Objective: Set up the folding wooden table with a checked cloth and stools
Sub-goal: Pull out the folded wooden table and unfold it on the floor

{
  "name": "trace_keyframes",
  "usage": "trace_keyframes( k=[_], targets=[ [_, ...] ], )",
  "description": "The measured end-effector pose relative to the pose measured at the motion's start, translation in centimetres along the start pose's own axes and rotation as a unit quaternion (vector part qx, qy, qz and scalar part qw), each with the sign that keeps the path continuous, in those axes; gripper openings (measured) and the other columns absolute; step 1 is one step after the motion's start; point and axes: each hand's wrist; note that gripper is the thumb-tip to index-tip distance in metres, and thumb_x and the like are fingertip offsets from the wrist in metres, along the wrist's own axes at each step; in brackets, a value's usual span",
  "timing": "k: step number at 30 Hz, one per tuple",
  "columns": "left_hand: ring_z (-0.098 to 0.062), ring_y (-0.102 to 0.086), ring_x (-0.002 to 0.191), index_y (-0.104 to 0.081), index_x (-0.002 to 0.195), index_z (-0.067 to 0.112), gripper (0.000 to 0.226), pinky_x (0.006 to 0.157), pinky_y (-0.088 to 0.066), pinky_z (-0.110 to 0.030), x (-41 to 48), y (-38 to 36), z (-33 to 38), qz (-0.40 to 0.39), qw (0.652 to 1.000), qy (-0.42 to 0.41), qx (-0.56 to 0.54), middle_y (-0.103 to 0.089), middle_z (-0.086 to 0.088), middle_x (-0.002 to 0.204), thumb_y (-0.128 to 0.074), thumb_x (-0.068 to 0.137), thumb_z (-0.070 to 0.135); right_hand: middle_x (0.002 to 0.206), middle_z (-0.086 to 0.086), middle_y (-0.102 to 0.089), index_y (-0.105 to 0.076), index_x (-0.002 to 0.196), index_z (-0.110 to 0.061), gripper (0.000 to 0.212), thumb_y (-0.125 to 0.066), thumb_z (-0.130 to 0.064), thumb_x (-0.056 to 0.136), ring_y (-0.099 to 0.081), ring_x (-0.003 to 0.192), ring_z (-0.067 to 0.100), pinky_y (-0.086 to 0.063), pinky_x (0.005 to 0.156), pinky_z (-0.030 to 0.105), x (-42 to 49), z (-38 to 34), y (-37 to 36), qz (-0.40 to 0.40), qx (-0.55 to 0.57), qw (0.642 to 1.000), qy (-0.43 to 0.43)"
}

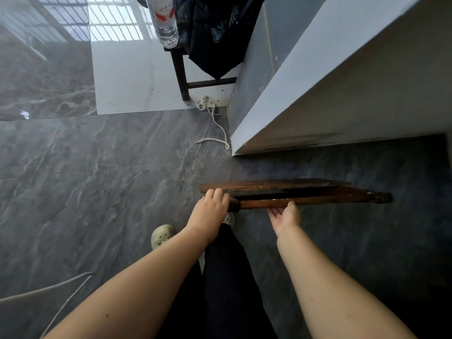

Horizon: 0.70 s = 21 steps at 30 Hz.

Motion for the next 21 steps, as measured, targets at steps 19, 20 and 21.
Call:
trace_keyframes(
  k=[19,20,21],
  targets=[
    [-0.029,-0.051,0.104,-0.038,0.133,-0.001,0.070,0.077,-0.051,-0.030,-32.8,-19.5,-8.3,0.017,1.000,-0.007,0.013,-0.048,-0.014,0.123,-0.070,0.073,0.012,0.086,0.011,-0.053,-0.051,0.089,-0.010,0.038,-0.029,-0.038,0.101,-0.054,0.077,0.020,-0.045,0.094,0.039,-9.4,33.6,15.8,-0.048,0.070,0.995,-0.049],
    [-0.030,-0.057,0.093,-0.049,0.122,-0.001,0.069,0.066,-0.053,-0.030,-35.3,-20.8,-8.7,0.022,1.000,-0.005,0.005,-0.055,-0.016,0.112,-0.079,0.060,0.010,0.084,0.010,-0.053,-0.051,0.088,-0.010,0.038,-0.029,-0.039,0.101,-0.054,0.075,0.019,-0.046,0.092,0.039,-10.2,35.9,16.8,-0.049,0.063,0.995,-0.052],
    [-0.030,-0.060,0.085,-0.055,0.111,0.000,0.066,0.058,-0.053,-0.030,-37.5,-22.7,-9.3,0.032,0.999,-0.007,0.004,-0.058,-0.015,0.102,-0.082,0.051,0.009,0.083,0.010,-0.053,-0.051,0.088,-0.011,0.038,-0.030,-0.039,0.101,-0.054,0.073,0.019,-0.047,0.090,0.038,-10.9,38.0,17.6,-0.051,0.057,0.995,-0.056]
  ],
)
Point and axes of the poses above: each hand's wrist, its own x-axis towards the middle knuckle, its own y-axis out of the back of the hand, z = x × y
